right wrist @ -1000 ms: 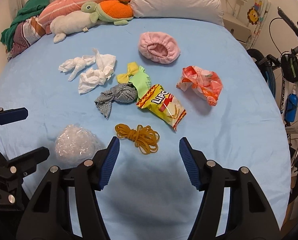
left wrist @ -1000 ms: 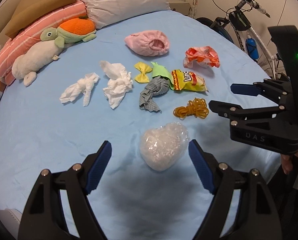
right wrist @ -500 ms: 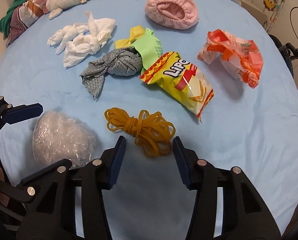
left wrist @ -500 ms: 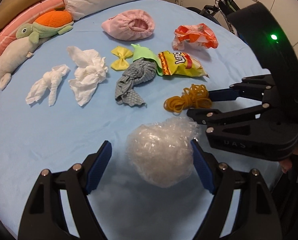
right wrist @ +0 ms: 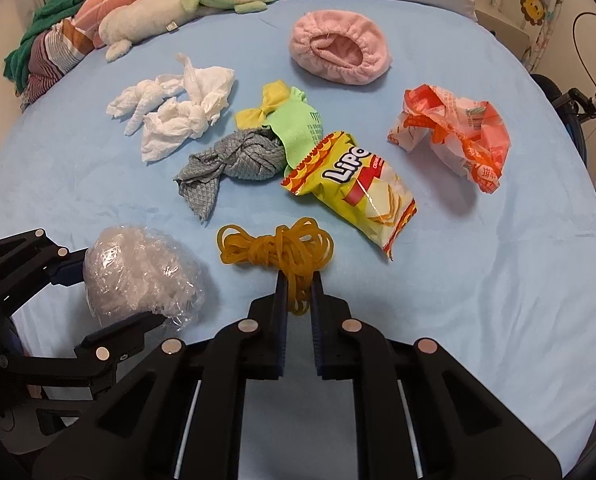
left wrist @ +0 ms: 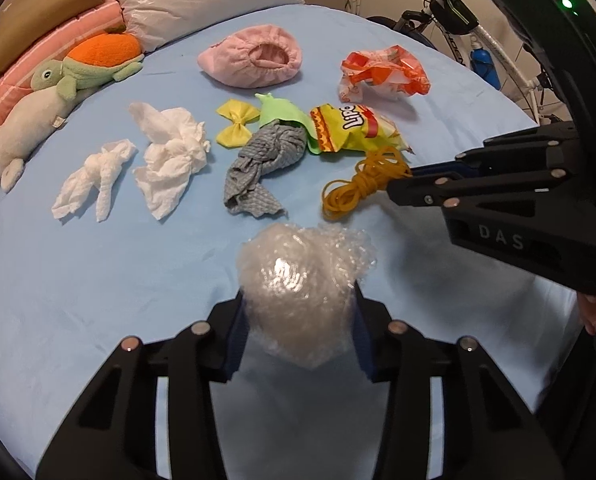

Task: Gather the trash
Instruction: 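Grasp the bubble-wrap ball with the left tool while the right grasps the rubber bands, then carry the bubble wrap and orange rubber bands with both tools to the bin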

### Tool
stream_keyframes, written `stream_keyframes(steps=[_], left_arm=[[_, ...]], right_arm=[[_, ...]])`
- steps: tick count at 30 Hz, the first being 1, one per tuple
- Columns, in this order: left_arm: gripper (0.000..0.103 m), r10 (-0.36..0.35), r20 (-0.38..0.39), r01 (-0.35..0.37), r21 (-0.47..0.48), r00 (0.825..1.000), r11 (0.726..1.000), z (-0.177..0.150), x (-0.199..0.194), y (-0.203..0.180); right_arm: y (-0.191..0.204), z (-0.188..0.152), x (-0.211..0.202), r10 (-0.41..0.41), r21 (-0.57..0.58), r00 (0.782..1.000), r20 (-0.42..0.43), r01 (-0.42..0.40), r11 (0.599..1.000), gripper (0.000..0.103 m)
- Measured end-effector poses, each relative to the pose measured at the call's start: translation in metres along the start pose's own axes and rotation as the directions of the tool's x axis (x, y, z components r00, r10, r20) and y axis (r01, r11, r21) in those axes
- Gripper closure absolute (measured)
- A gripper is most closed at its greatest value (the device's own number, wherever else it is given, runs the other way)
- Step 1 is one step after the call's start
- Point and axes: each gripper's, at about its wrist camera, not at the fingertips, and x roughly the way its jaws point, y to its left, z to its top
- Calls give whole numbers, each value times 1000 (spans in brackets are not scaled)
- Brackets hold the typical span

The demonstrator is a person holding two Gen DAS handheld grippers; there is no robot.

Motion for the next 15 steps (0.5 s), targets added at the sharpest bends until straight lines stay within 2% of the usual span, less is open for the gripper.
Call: stream_keyframes(steps=[7,15], left_arm=[[59,56,64,-55,-26,996,998,-3,-35,3],[59,118,113,-109,-80,987,991,-16,-90,16]], right_arm=[[8,2,-25,1,-16,998,63,0,1000,94],[39,-7,-77,-9,-69,987,161,20,997,94]])
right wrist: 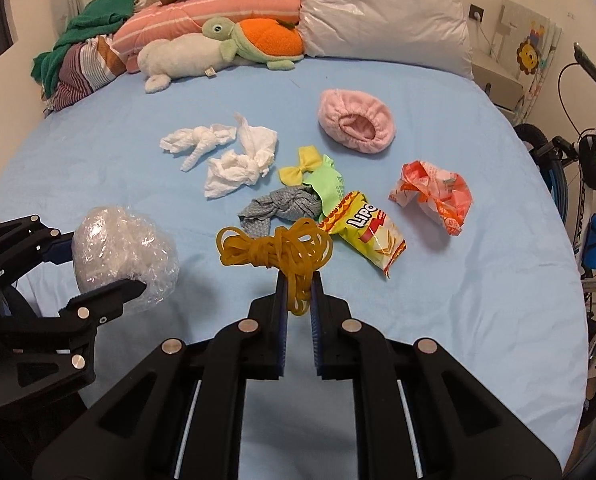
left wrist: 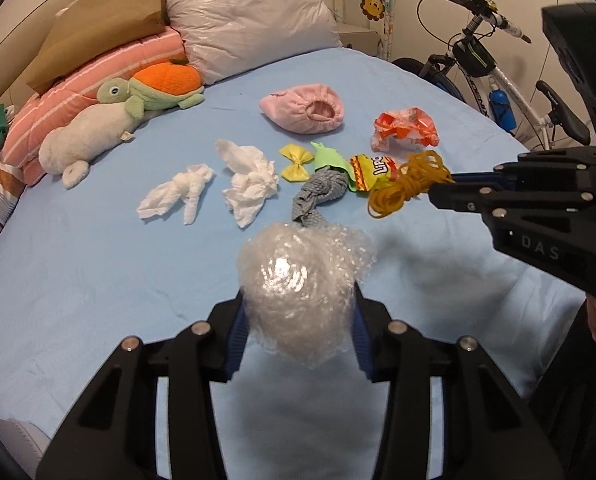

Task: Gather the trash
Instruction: 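Carry the bubble wrap and orange rubber bands with both tools to the bin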

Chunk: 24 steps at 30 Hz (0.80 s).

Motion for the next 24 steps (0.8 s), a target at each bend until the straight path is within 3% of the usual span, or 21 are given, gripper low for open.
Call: stream_keyframes(steps=[7,15,19,24], left_arm=[[59,98,68,-95,-48,993,994,-16,-77,33],[59,255,110,-234,-176,961,956,-53,-174,90],[59,356,105,-318,-271,928,909,-79,-229,123],[58,475,95,-408,-384,875,828,-108,-298,155]], right_arm=[[46,1,-52,45,-69,997,57,-41,997,94],[127,13,-123,165,-215,979,120,-137,967,94],[176,20,-148,252,-307,959,126,-204,930,94],[246,36,-180,393,-429,913,113,-312,848,94]])
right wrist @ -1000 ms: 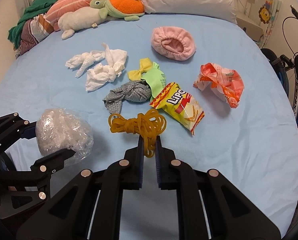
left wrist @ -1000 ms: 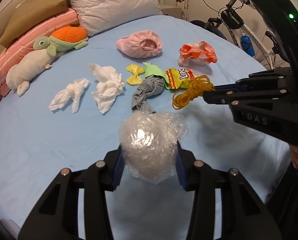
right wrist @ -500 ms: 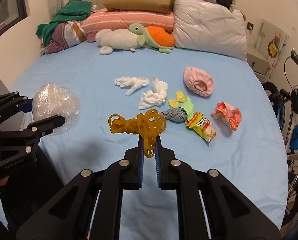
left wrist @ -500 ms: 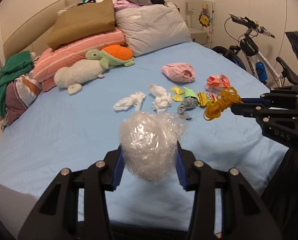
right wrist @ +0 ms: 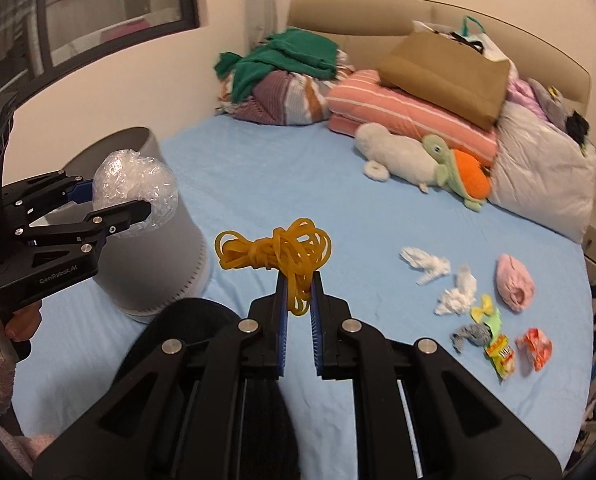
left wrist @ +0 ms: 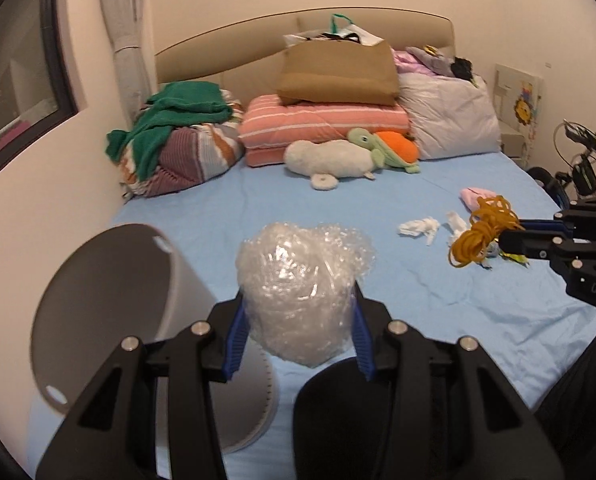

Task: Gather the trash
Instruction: 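Carry the bubble wrap and orange rubber bands with both tools to the bin, then open both tools over the bin to drop the bubble wrap and bands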

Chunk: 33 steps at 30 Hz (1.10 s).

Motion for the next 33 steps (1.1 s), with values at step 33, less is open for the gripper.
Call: stream_keyframes(steps=[33], left_arm=[[45,279,-191,-321,-248,941,914,-26,-24,175]], right_arm=[[200,151,120,356,-354,920,-166,-392,849,68]])
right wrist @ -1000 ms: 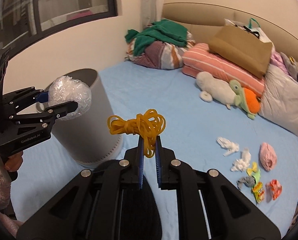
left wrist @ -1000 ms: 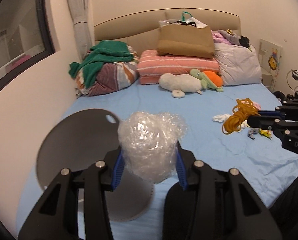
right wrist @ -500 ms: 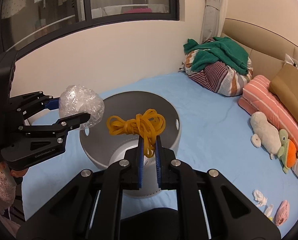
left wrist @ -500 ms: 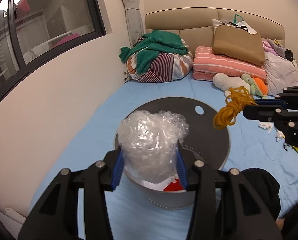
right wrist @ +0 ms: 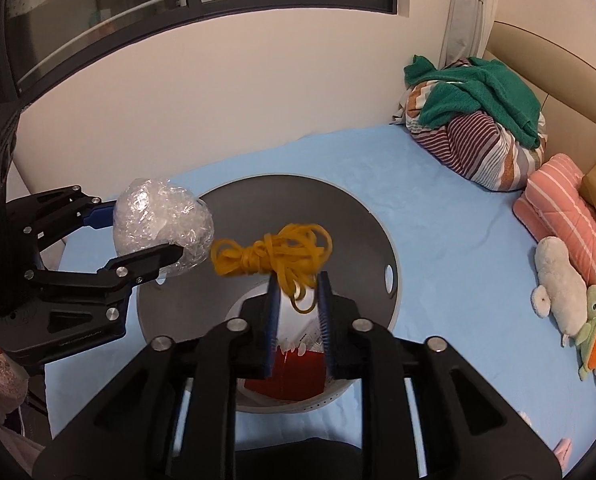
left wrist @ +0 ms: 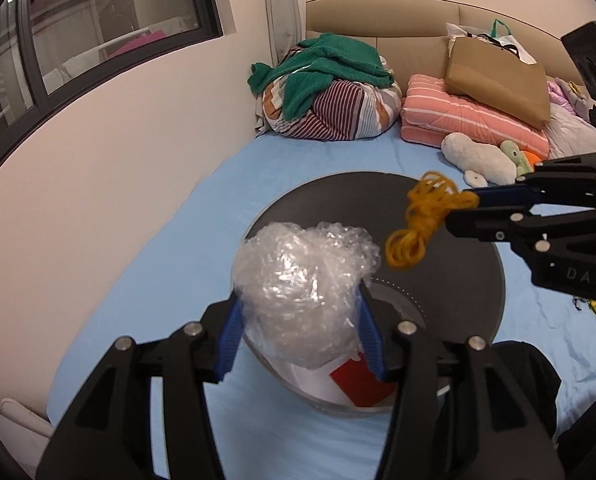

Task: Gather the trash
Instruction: 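Open both tools over the bin to drop the bubble wrap and bands, then move both open tools back over the remaining trash on the bed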

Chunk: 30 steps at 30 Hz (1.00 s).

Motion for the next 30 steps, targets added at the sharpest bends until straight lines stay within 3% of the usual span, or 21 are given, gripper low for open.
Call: stream_keyframes(steps=[1,2,11,19,25,30], left_arm=[[36,4,-4,-4,2,1000,1000,1,2,0],[30,13,-3,-13,3,1000,1000,1,3,-1],[30,17,-1,-17,29,1000,999,1,-1,-17],[30,-61,20,59,120,998,991,6,-6,-68],[30,-173,38,160,237,984,958,9,-10,-138],[30,-309,19,284,340,951,896,7,-8,-215]], right_arm=[[-2,1,3,-1,3,1000,0,1,1000,60],[-4,1,4,-1,7,1000,1,1,1000,59],[-21,-11,-10,-15,27,1000,17,15,1000,59],[-54,-50,-45,-88,125,995,42,83,989,59],[-96,-108,-85,-206,260,978,44,188,947,59],[-128,-173,-126,-326,379,945,14,297,876,59]])
